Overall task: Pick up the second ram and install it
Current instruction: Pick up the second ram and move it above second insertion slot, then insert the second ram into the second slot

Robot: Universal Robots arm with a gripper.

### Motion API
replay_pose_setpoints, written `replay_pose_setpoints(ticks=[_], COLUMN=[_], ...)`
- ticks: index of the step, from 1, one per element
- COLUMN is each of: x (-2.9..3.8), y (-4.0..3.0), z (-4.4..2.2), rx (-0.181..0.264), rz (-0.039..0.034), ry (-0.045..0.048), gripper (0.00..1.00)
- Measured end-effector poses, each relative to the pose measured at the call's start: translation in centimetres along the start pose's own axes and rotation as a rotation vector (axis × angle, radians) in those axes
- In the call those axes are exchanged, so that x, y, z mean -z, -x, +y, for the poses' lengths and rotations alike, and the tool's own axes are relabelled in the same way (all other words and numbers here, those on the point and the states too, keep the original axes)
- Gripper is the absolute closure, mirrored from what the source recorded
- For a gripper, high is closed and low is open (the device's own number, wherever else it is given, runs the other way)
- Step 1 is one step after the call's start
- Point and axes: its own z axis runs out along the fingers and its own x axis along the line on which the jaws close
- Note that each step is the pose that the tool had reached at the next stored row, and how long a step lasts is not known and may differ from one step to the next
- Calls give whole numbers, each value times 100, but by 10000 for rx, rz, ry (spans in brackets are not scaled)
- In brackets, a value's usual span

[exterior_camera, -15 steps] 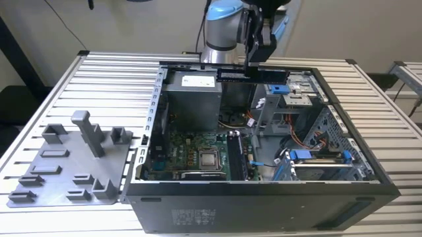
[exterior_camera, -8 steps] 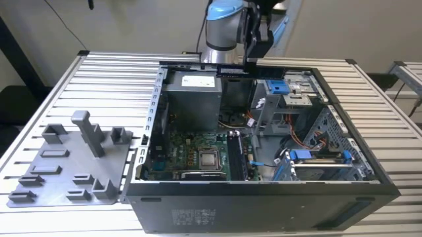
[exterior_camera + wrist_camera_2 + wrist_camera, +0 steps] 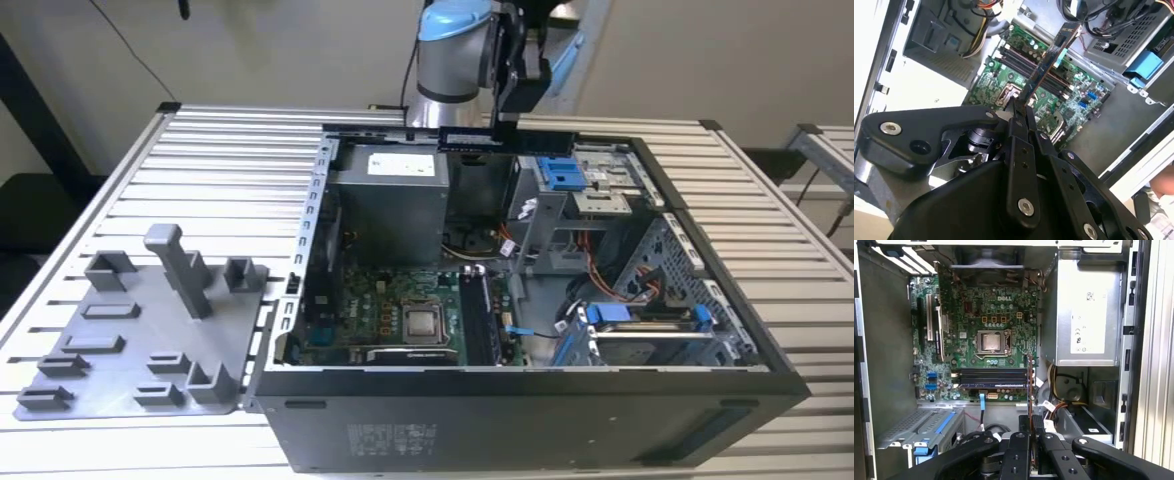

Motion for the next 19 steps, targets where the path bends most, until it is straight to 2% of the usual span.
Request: replay_pose_setpoints(ticks=[15, 19], x=[-9, -12], y=[3, 3], z=[-2, -3], rx=[6, -213], rz=[-17, -8], ry=[-4, -7], gripper=[86, 86])
